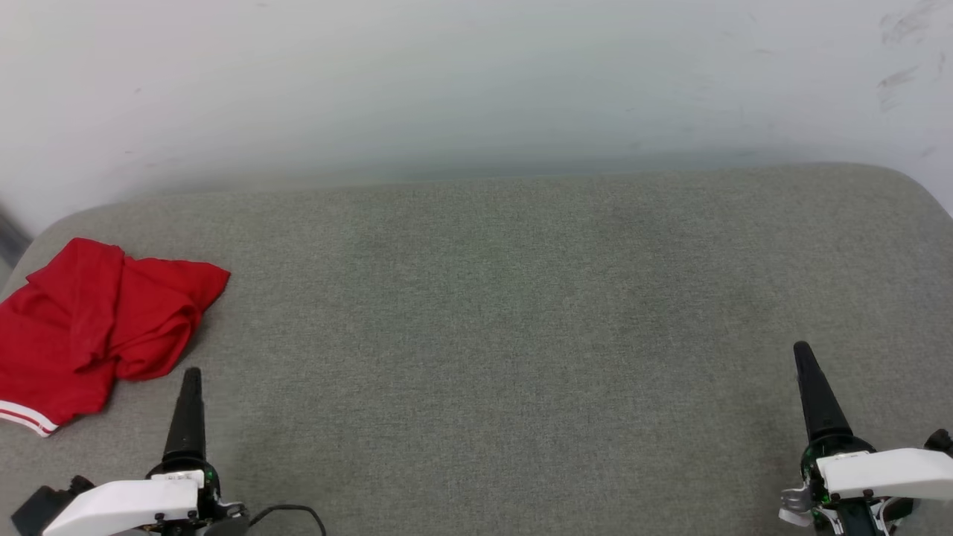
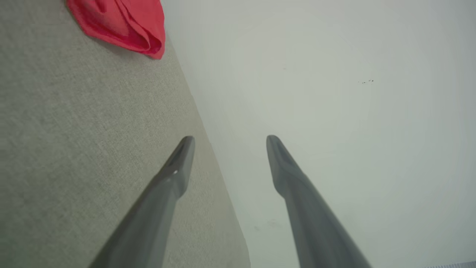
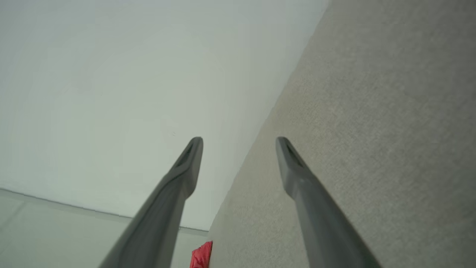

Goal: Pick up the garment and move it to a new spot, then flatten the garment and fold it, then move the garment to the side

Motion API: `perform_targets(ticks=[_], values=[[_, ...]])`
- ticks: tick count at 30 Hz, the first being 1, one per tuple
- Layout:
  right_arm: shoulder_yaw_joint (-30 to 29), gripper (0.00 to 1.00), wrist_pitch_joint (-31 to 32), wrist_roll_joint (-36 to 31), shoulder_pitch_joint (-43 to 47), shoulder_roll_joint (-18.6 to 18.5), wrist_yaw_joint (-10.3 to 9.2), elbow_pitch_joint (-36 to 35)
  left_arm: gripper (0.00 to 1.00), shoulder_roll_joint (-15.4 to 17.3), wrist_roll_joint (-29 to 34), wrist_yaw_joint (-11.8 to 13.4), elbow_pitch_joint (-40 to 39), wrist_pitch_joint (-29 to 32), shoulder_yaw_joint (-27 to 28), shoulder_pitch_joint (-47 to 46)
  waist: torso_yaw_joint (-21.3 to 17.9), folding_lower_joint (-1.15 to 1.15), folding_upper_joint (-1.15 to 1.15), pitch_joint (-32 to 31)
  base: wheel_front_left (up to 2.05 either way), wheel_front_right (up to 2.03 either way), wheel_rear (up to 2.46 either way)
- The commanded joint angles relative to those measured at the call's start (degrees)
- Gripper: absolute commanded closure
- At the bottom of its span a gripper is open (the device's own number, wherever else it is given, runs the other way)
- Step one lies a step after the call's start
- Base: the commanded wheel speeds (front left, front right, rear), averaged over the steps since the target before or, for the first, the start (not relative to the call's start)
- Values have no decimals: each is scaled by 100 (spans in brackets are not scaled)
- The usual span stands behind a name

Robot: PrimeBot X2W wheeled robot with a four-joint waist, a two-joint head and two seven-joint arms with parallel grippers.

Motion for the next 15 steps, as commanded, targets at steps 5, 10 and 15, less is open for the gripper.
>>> perform_targets(ticks=[5, 10, 15], values=[[1, 0, -134, -886, -96, -4, 2, -414, 0, 23, 535, -10, -315, -129, 169, -70, -1, 0, 0, 12, 0, 0, 0], [87, 0, -239, -1781, -136, -4, 2, -776, 0, 24, 1226, -11, -603, -233, 213, -66, 1, 0, 0, 31, 0, 0, 0], [160, 0, -339, -2582, -172, -4, 2, -1117, 0, 25, 1822, 132, -961, -331, 196, -59, 3, 0, 0, 48, 0, 0, 0]])
